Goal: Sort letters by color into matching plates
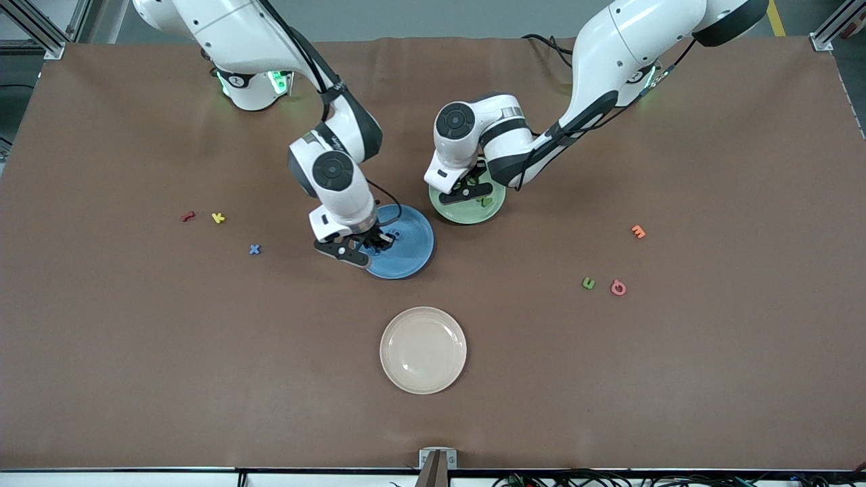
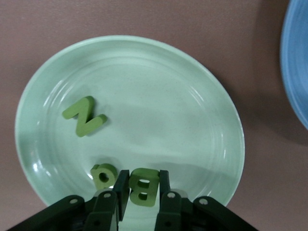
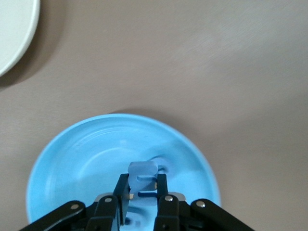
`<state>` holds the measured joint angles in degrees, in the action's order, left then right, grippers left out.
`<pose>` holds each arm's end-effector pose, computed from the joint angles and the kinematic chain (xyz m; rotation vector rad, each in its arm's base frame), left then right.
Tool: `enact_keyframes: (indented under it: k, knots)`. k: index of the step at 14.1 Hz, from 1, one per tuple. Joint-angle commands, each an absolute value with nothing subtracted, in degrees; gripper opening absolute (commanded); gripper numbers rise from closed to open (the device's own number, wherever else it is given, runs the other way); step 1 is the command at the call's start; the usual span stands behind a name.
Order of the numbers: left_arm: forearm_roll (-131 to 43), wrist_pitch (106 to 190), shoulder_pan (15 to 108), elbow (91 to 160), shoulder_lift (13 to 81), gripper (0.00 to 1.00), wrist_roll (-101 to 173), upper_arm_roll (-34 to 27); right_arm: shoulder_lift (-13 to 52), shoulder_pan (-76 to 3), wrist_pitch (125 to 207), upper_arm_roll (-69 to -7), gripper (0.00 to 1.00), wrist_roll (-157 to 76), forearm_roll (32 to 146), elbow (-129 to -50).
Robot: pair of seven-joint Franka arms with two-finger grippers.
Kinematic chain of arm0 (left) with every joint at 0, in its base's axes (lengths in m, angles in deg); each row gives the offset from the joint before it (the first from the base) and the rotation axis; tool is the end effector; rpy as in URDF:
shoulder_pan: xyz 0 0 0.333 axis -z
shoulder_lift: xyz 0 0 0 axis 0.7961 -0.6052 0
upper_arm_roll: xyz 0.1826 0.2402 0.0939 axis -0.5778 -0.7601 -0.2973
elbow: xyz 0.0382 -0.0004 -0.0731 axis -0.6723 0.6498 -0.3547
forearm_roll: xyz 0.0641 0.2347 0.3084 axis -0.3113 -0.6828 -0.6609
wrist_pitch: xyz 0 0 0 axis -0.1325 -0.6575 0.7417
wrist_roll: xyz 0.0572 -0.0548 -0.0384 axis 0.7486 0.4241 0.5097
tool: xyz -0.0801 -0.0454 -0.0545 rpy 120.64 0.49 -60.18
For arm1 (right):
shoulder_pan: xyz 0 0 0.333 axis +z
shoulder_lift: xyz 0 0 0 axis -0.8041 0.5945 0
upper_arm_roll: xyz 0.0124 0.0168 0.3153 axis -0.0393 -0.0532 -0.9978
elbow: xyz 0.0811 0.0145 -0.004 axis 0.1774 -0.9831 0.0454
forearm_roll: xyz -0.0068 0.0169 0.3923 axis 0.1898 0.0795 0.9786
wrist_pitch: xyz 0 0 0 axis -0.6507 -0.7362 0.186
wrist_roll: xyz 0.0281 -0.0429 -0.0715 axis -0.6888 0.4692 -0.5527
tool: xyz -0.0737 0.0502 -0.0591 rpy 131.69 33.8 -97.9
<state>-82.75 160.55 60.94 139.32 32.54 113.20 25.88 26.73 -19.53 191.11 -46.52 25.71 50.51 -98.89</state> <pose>0.3528 -0.4792 0.2021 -3.0633 -0.3037 0.2544 0.5119 0.3856 0.2288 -3.0403 0.6235 -0.0268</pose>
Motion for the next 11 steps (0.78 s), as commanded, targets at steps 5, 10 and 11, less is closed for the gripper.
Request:
enact_keyframes:
  k: [5, 10, 11]
  knots:
    - [-84.07, 161.26, 62.34, 138.51, 32.54, 0.97, 112.41, 24.77, 35.49, -15.91, 184.22, -46.0, 0.15, 34.65, 50.07, -84.95]
    - [-83.8, 161.09, 58.31, 138.42, 35.17, 1.0, 110.75, 25.12, 35.58, -15.12, 184.14, -45.73, 1.0, 34.74, 49.37, -85.12]
    - [-83.54, 160.65, 56.73, 138.42, 35.7, 1.0, 109.26, 25.56, 35.49, -15.2, 184.05, -45.73, 1.0, 34.39, 49.37, -85.04]
